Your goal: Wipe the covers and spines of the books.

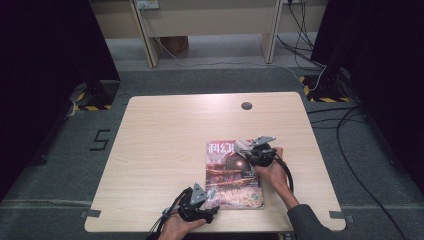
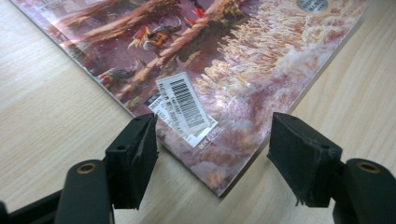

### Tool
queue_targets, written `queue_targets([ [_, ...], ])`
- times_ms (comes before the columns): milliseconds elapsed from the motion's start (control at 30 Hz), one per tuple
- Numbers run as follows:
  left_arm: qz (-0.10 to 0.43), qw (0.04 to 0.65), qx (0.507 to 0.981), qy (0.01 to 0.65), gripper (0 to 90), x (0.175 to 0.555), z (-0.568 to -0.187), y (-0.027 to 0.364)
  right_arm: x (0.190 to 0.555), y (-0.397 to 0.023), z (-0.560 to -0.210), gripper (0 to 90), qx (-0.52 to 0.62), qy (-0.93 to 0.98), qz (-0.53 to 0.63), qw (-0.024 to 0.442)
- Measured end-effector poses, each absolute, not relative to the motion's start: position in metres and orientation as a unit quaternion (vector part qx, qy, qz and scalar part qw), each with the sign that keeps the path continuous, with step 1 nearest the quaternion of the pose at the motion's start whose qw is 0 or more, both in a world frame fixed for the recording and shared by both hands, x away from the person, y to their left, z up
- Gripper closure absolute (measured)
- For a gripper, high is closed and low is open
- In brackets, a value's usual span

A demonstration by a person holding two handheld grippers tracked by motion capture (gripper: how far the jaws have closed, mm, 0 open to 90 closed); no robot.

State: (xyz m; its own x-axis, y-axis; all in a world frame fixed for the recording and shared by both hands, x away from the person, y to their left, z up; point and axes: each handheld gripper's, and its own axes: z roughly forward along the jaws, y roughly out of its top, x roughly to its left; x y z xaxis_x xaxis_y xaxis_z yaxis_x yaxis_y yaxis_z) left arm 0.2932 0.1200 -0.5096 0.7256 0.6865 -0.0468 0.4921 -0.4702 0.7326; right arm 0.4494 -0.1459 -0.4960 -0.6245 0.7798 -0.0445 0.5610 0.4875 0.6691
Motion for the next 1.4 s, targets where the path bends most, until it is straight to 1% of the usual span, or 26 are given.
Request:
queue_targets([
  [100, 0.125, 0.381, 0.846, 0.351, 30.0, 0.293, -0.509, 0.126, 0.449, -0.14, -0.495, 74.7, 0.389, 0.849, 0.305, 0.185],
  [200, 0.12, 0.384, 0.845, 0.353, 28.2, 0.292, -0.508, 0.132, 0.45, -0.129, -0.495, 74.8, 0.381, 0.854, 0.305, 0.183],
  [333, 0.122, 0.381, 0.844, 0.358, 25.2, 0.291, -0.508, 0.139, 0.45, -0.112, -0.496, 74.7, 0.37, 0.858, 0.309, 0.176],
  [633, 0.132, 0.383, 0.835, 0.372, 22.4, 0.29, -0.506, 0.157, 0.442, -0.075, -0.496, 74.7, 0.329, 0.876, 0.317, 0.157],
  [833, 0.129, 0.385, 0.834, 0.374, 20.0, 0.289, -0.505, 0.157, 0.435, -0.054, -0.496, 74.7, 0.3, 0.887, 0.32, 0.143],
  [1200, 0.123, 0.382, 0.837, 0.372, 19.0, 0.289, -0.507, 0.155, 0.447, -0.048, -0.497, 74.8, 0.302, 0.884, 0.324, 0.152],
  [1400, 0.125, 0.383, 0.833, 0.378, 19.0, 0.29, -0.505, 0.158, 0.438, -0.036, -0.497, 75.0, 0.268, 0.896, 0.332, 0.123],
])
